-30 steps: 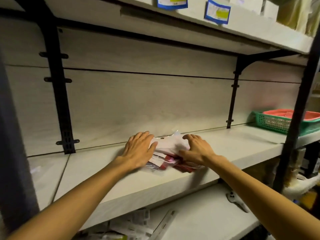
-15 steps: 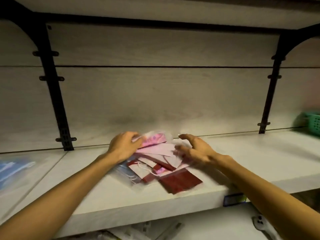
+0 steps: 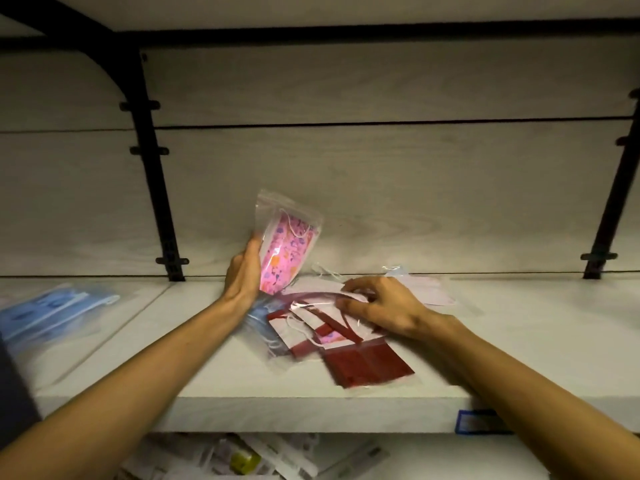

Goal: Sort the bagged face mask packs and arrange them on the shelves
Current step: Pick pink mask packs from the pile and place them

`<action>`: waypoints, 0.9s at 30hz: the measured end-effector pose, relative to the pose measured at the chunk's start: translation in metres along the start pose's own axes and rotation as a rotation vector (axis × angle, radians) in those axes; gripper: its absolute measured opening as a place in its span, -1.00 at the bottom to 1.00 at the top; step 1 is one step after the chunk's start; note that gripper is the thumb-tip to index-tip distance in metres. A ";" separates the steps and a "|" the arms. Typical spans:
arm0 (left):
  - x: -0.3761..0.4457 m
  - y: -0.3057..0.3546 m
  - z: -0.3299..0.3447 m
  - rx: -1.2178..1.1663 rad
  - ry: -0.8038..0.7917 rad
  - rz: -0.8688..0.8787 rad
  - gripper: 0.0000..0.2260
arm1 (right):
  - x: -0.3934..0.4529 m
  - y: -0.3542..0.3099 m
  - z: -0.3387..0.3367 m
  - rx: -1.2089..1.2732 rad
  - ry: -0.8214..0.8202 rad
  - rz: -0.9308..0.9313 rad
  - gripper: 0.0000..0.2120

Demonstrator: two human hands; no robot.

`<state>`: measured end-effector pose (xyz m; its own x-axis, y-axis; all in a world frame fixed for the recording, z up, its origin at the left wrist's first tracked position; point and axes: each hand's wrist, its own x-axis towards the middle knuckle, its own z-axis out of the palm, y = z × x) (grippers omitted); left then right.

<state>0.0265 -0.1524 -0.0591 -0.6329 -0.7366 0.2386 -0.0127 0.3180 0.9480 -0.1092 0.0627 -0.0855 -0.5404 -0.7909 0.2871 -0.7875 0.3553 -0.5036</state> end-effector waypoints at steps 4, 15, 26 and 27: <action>-0.012 0.005 -0.013 -0.072 0.058 0.078 -0.65 | -0.001 0.002 -0.008 0.130 0.115 0.008 -0.67; -0.051 0.020 -0.063 -0.114 0.110 0.172 -0.69 | -0.032 -0.064 -0.026 0.820 0.506 0.186 -0.68; -0.119 0.013 -0.178 -0.066 -0.094 0.287 -0.72 | -0.071 -0.181 0.037 1.097 0.310 0.326 -0.41; -0.125 0.012 -0.195 -0.061 -0.113 0.292 -0.68 | -0.071 -0.195 0.047 1.094 0.357 0.319 -0.55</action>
<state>0.2561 -0.1729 -0.0369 -0.6849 -0.5475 0.4808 0.2264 0.4673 0.8546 0.0966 0.0260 -0.0455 -0.8539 -0.4995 0.1461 -0.0263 -0.2389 -0.9707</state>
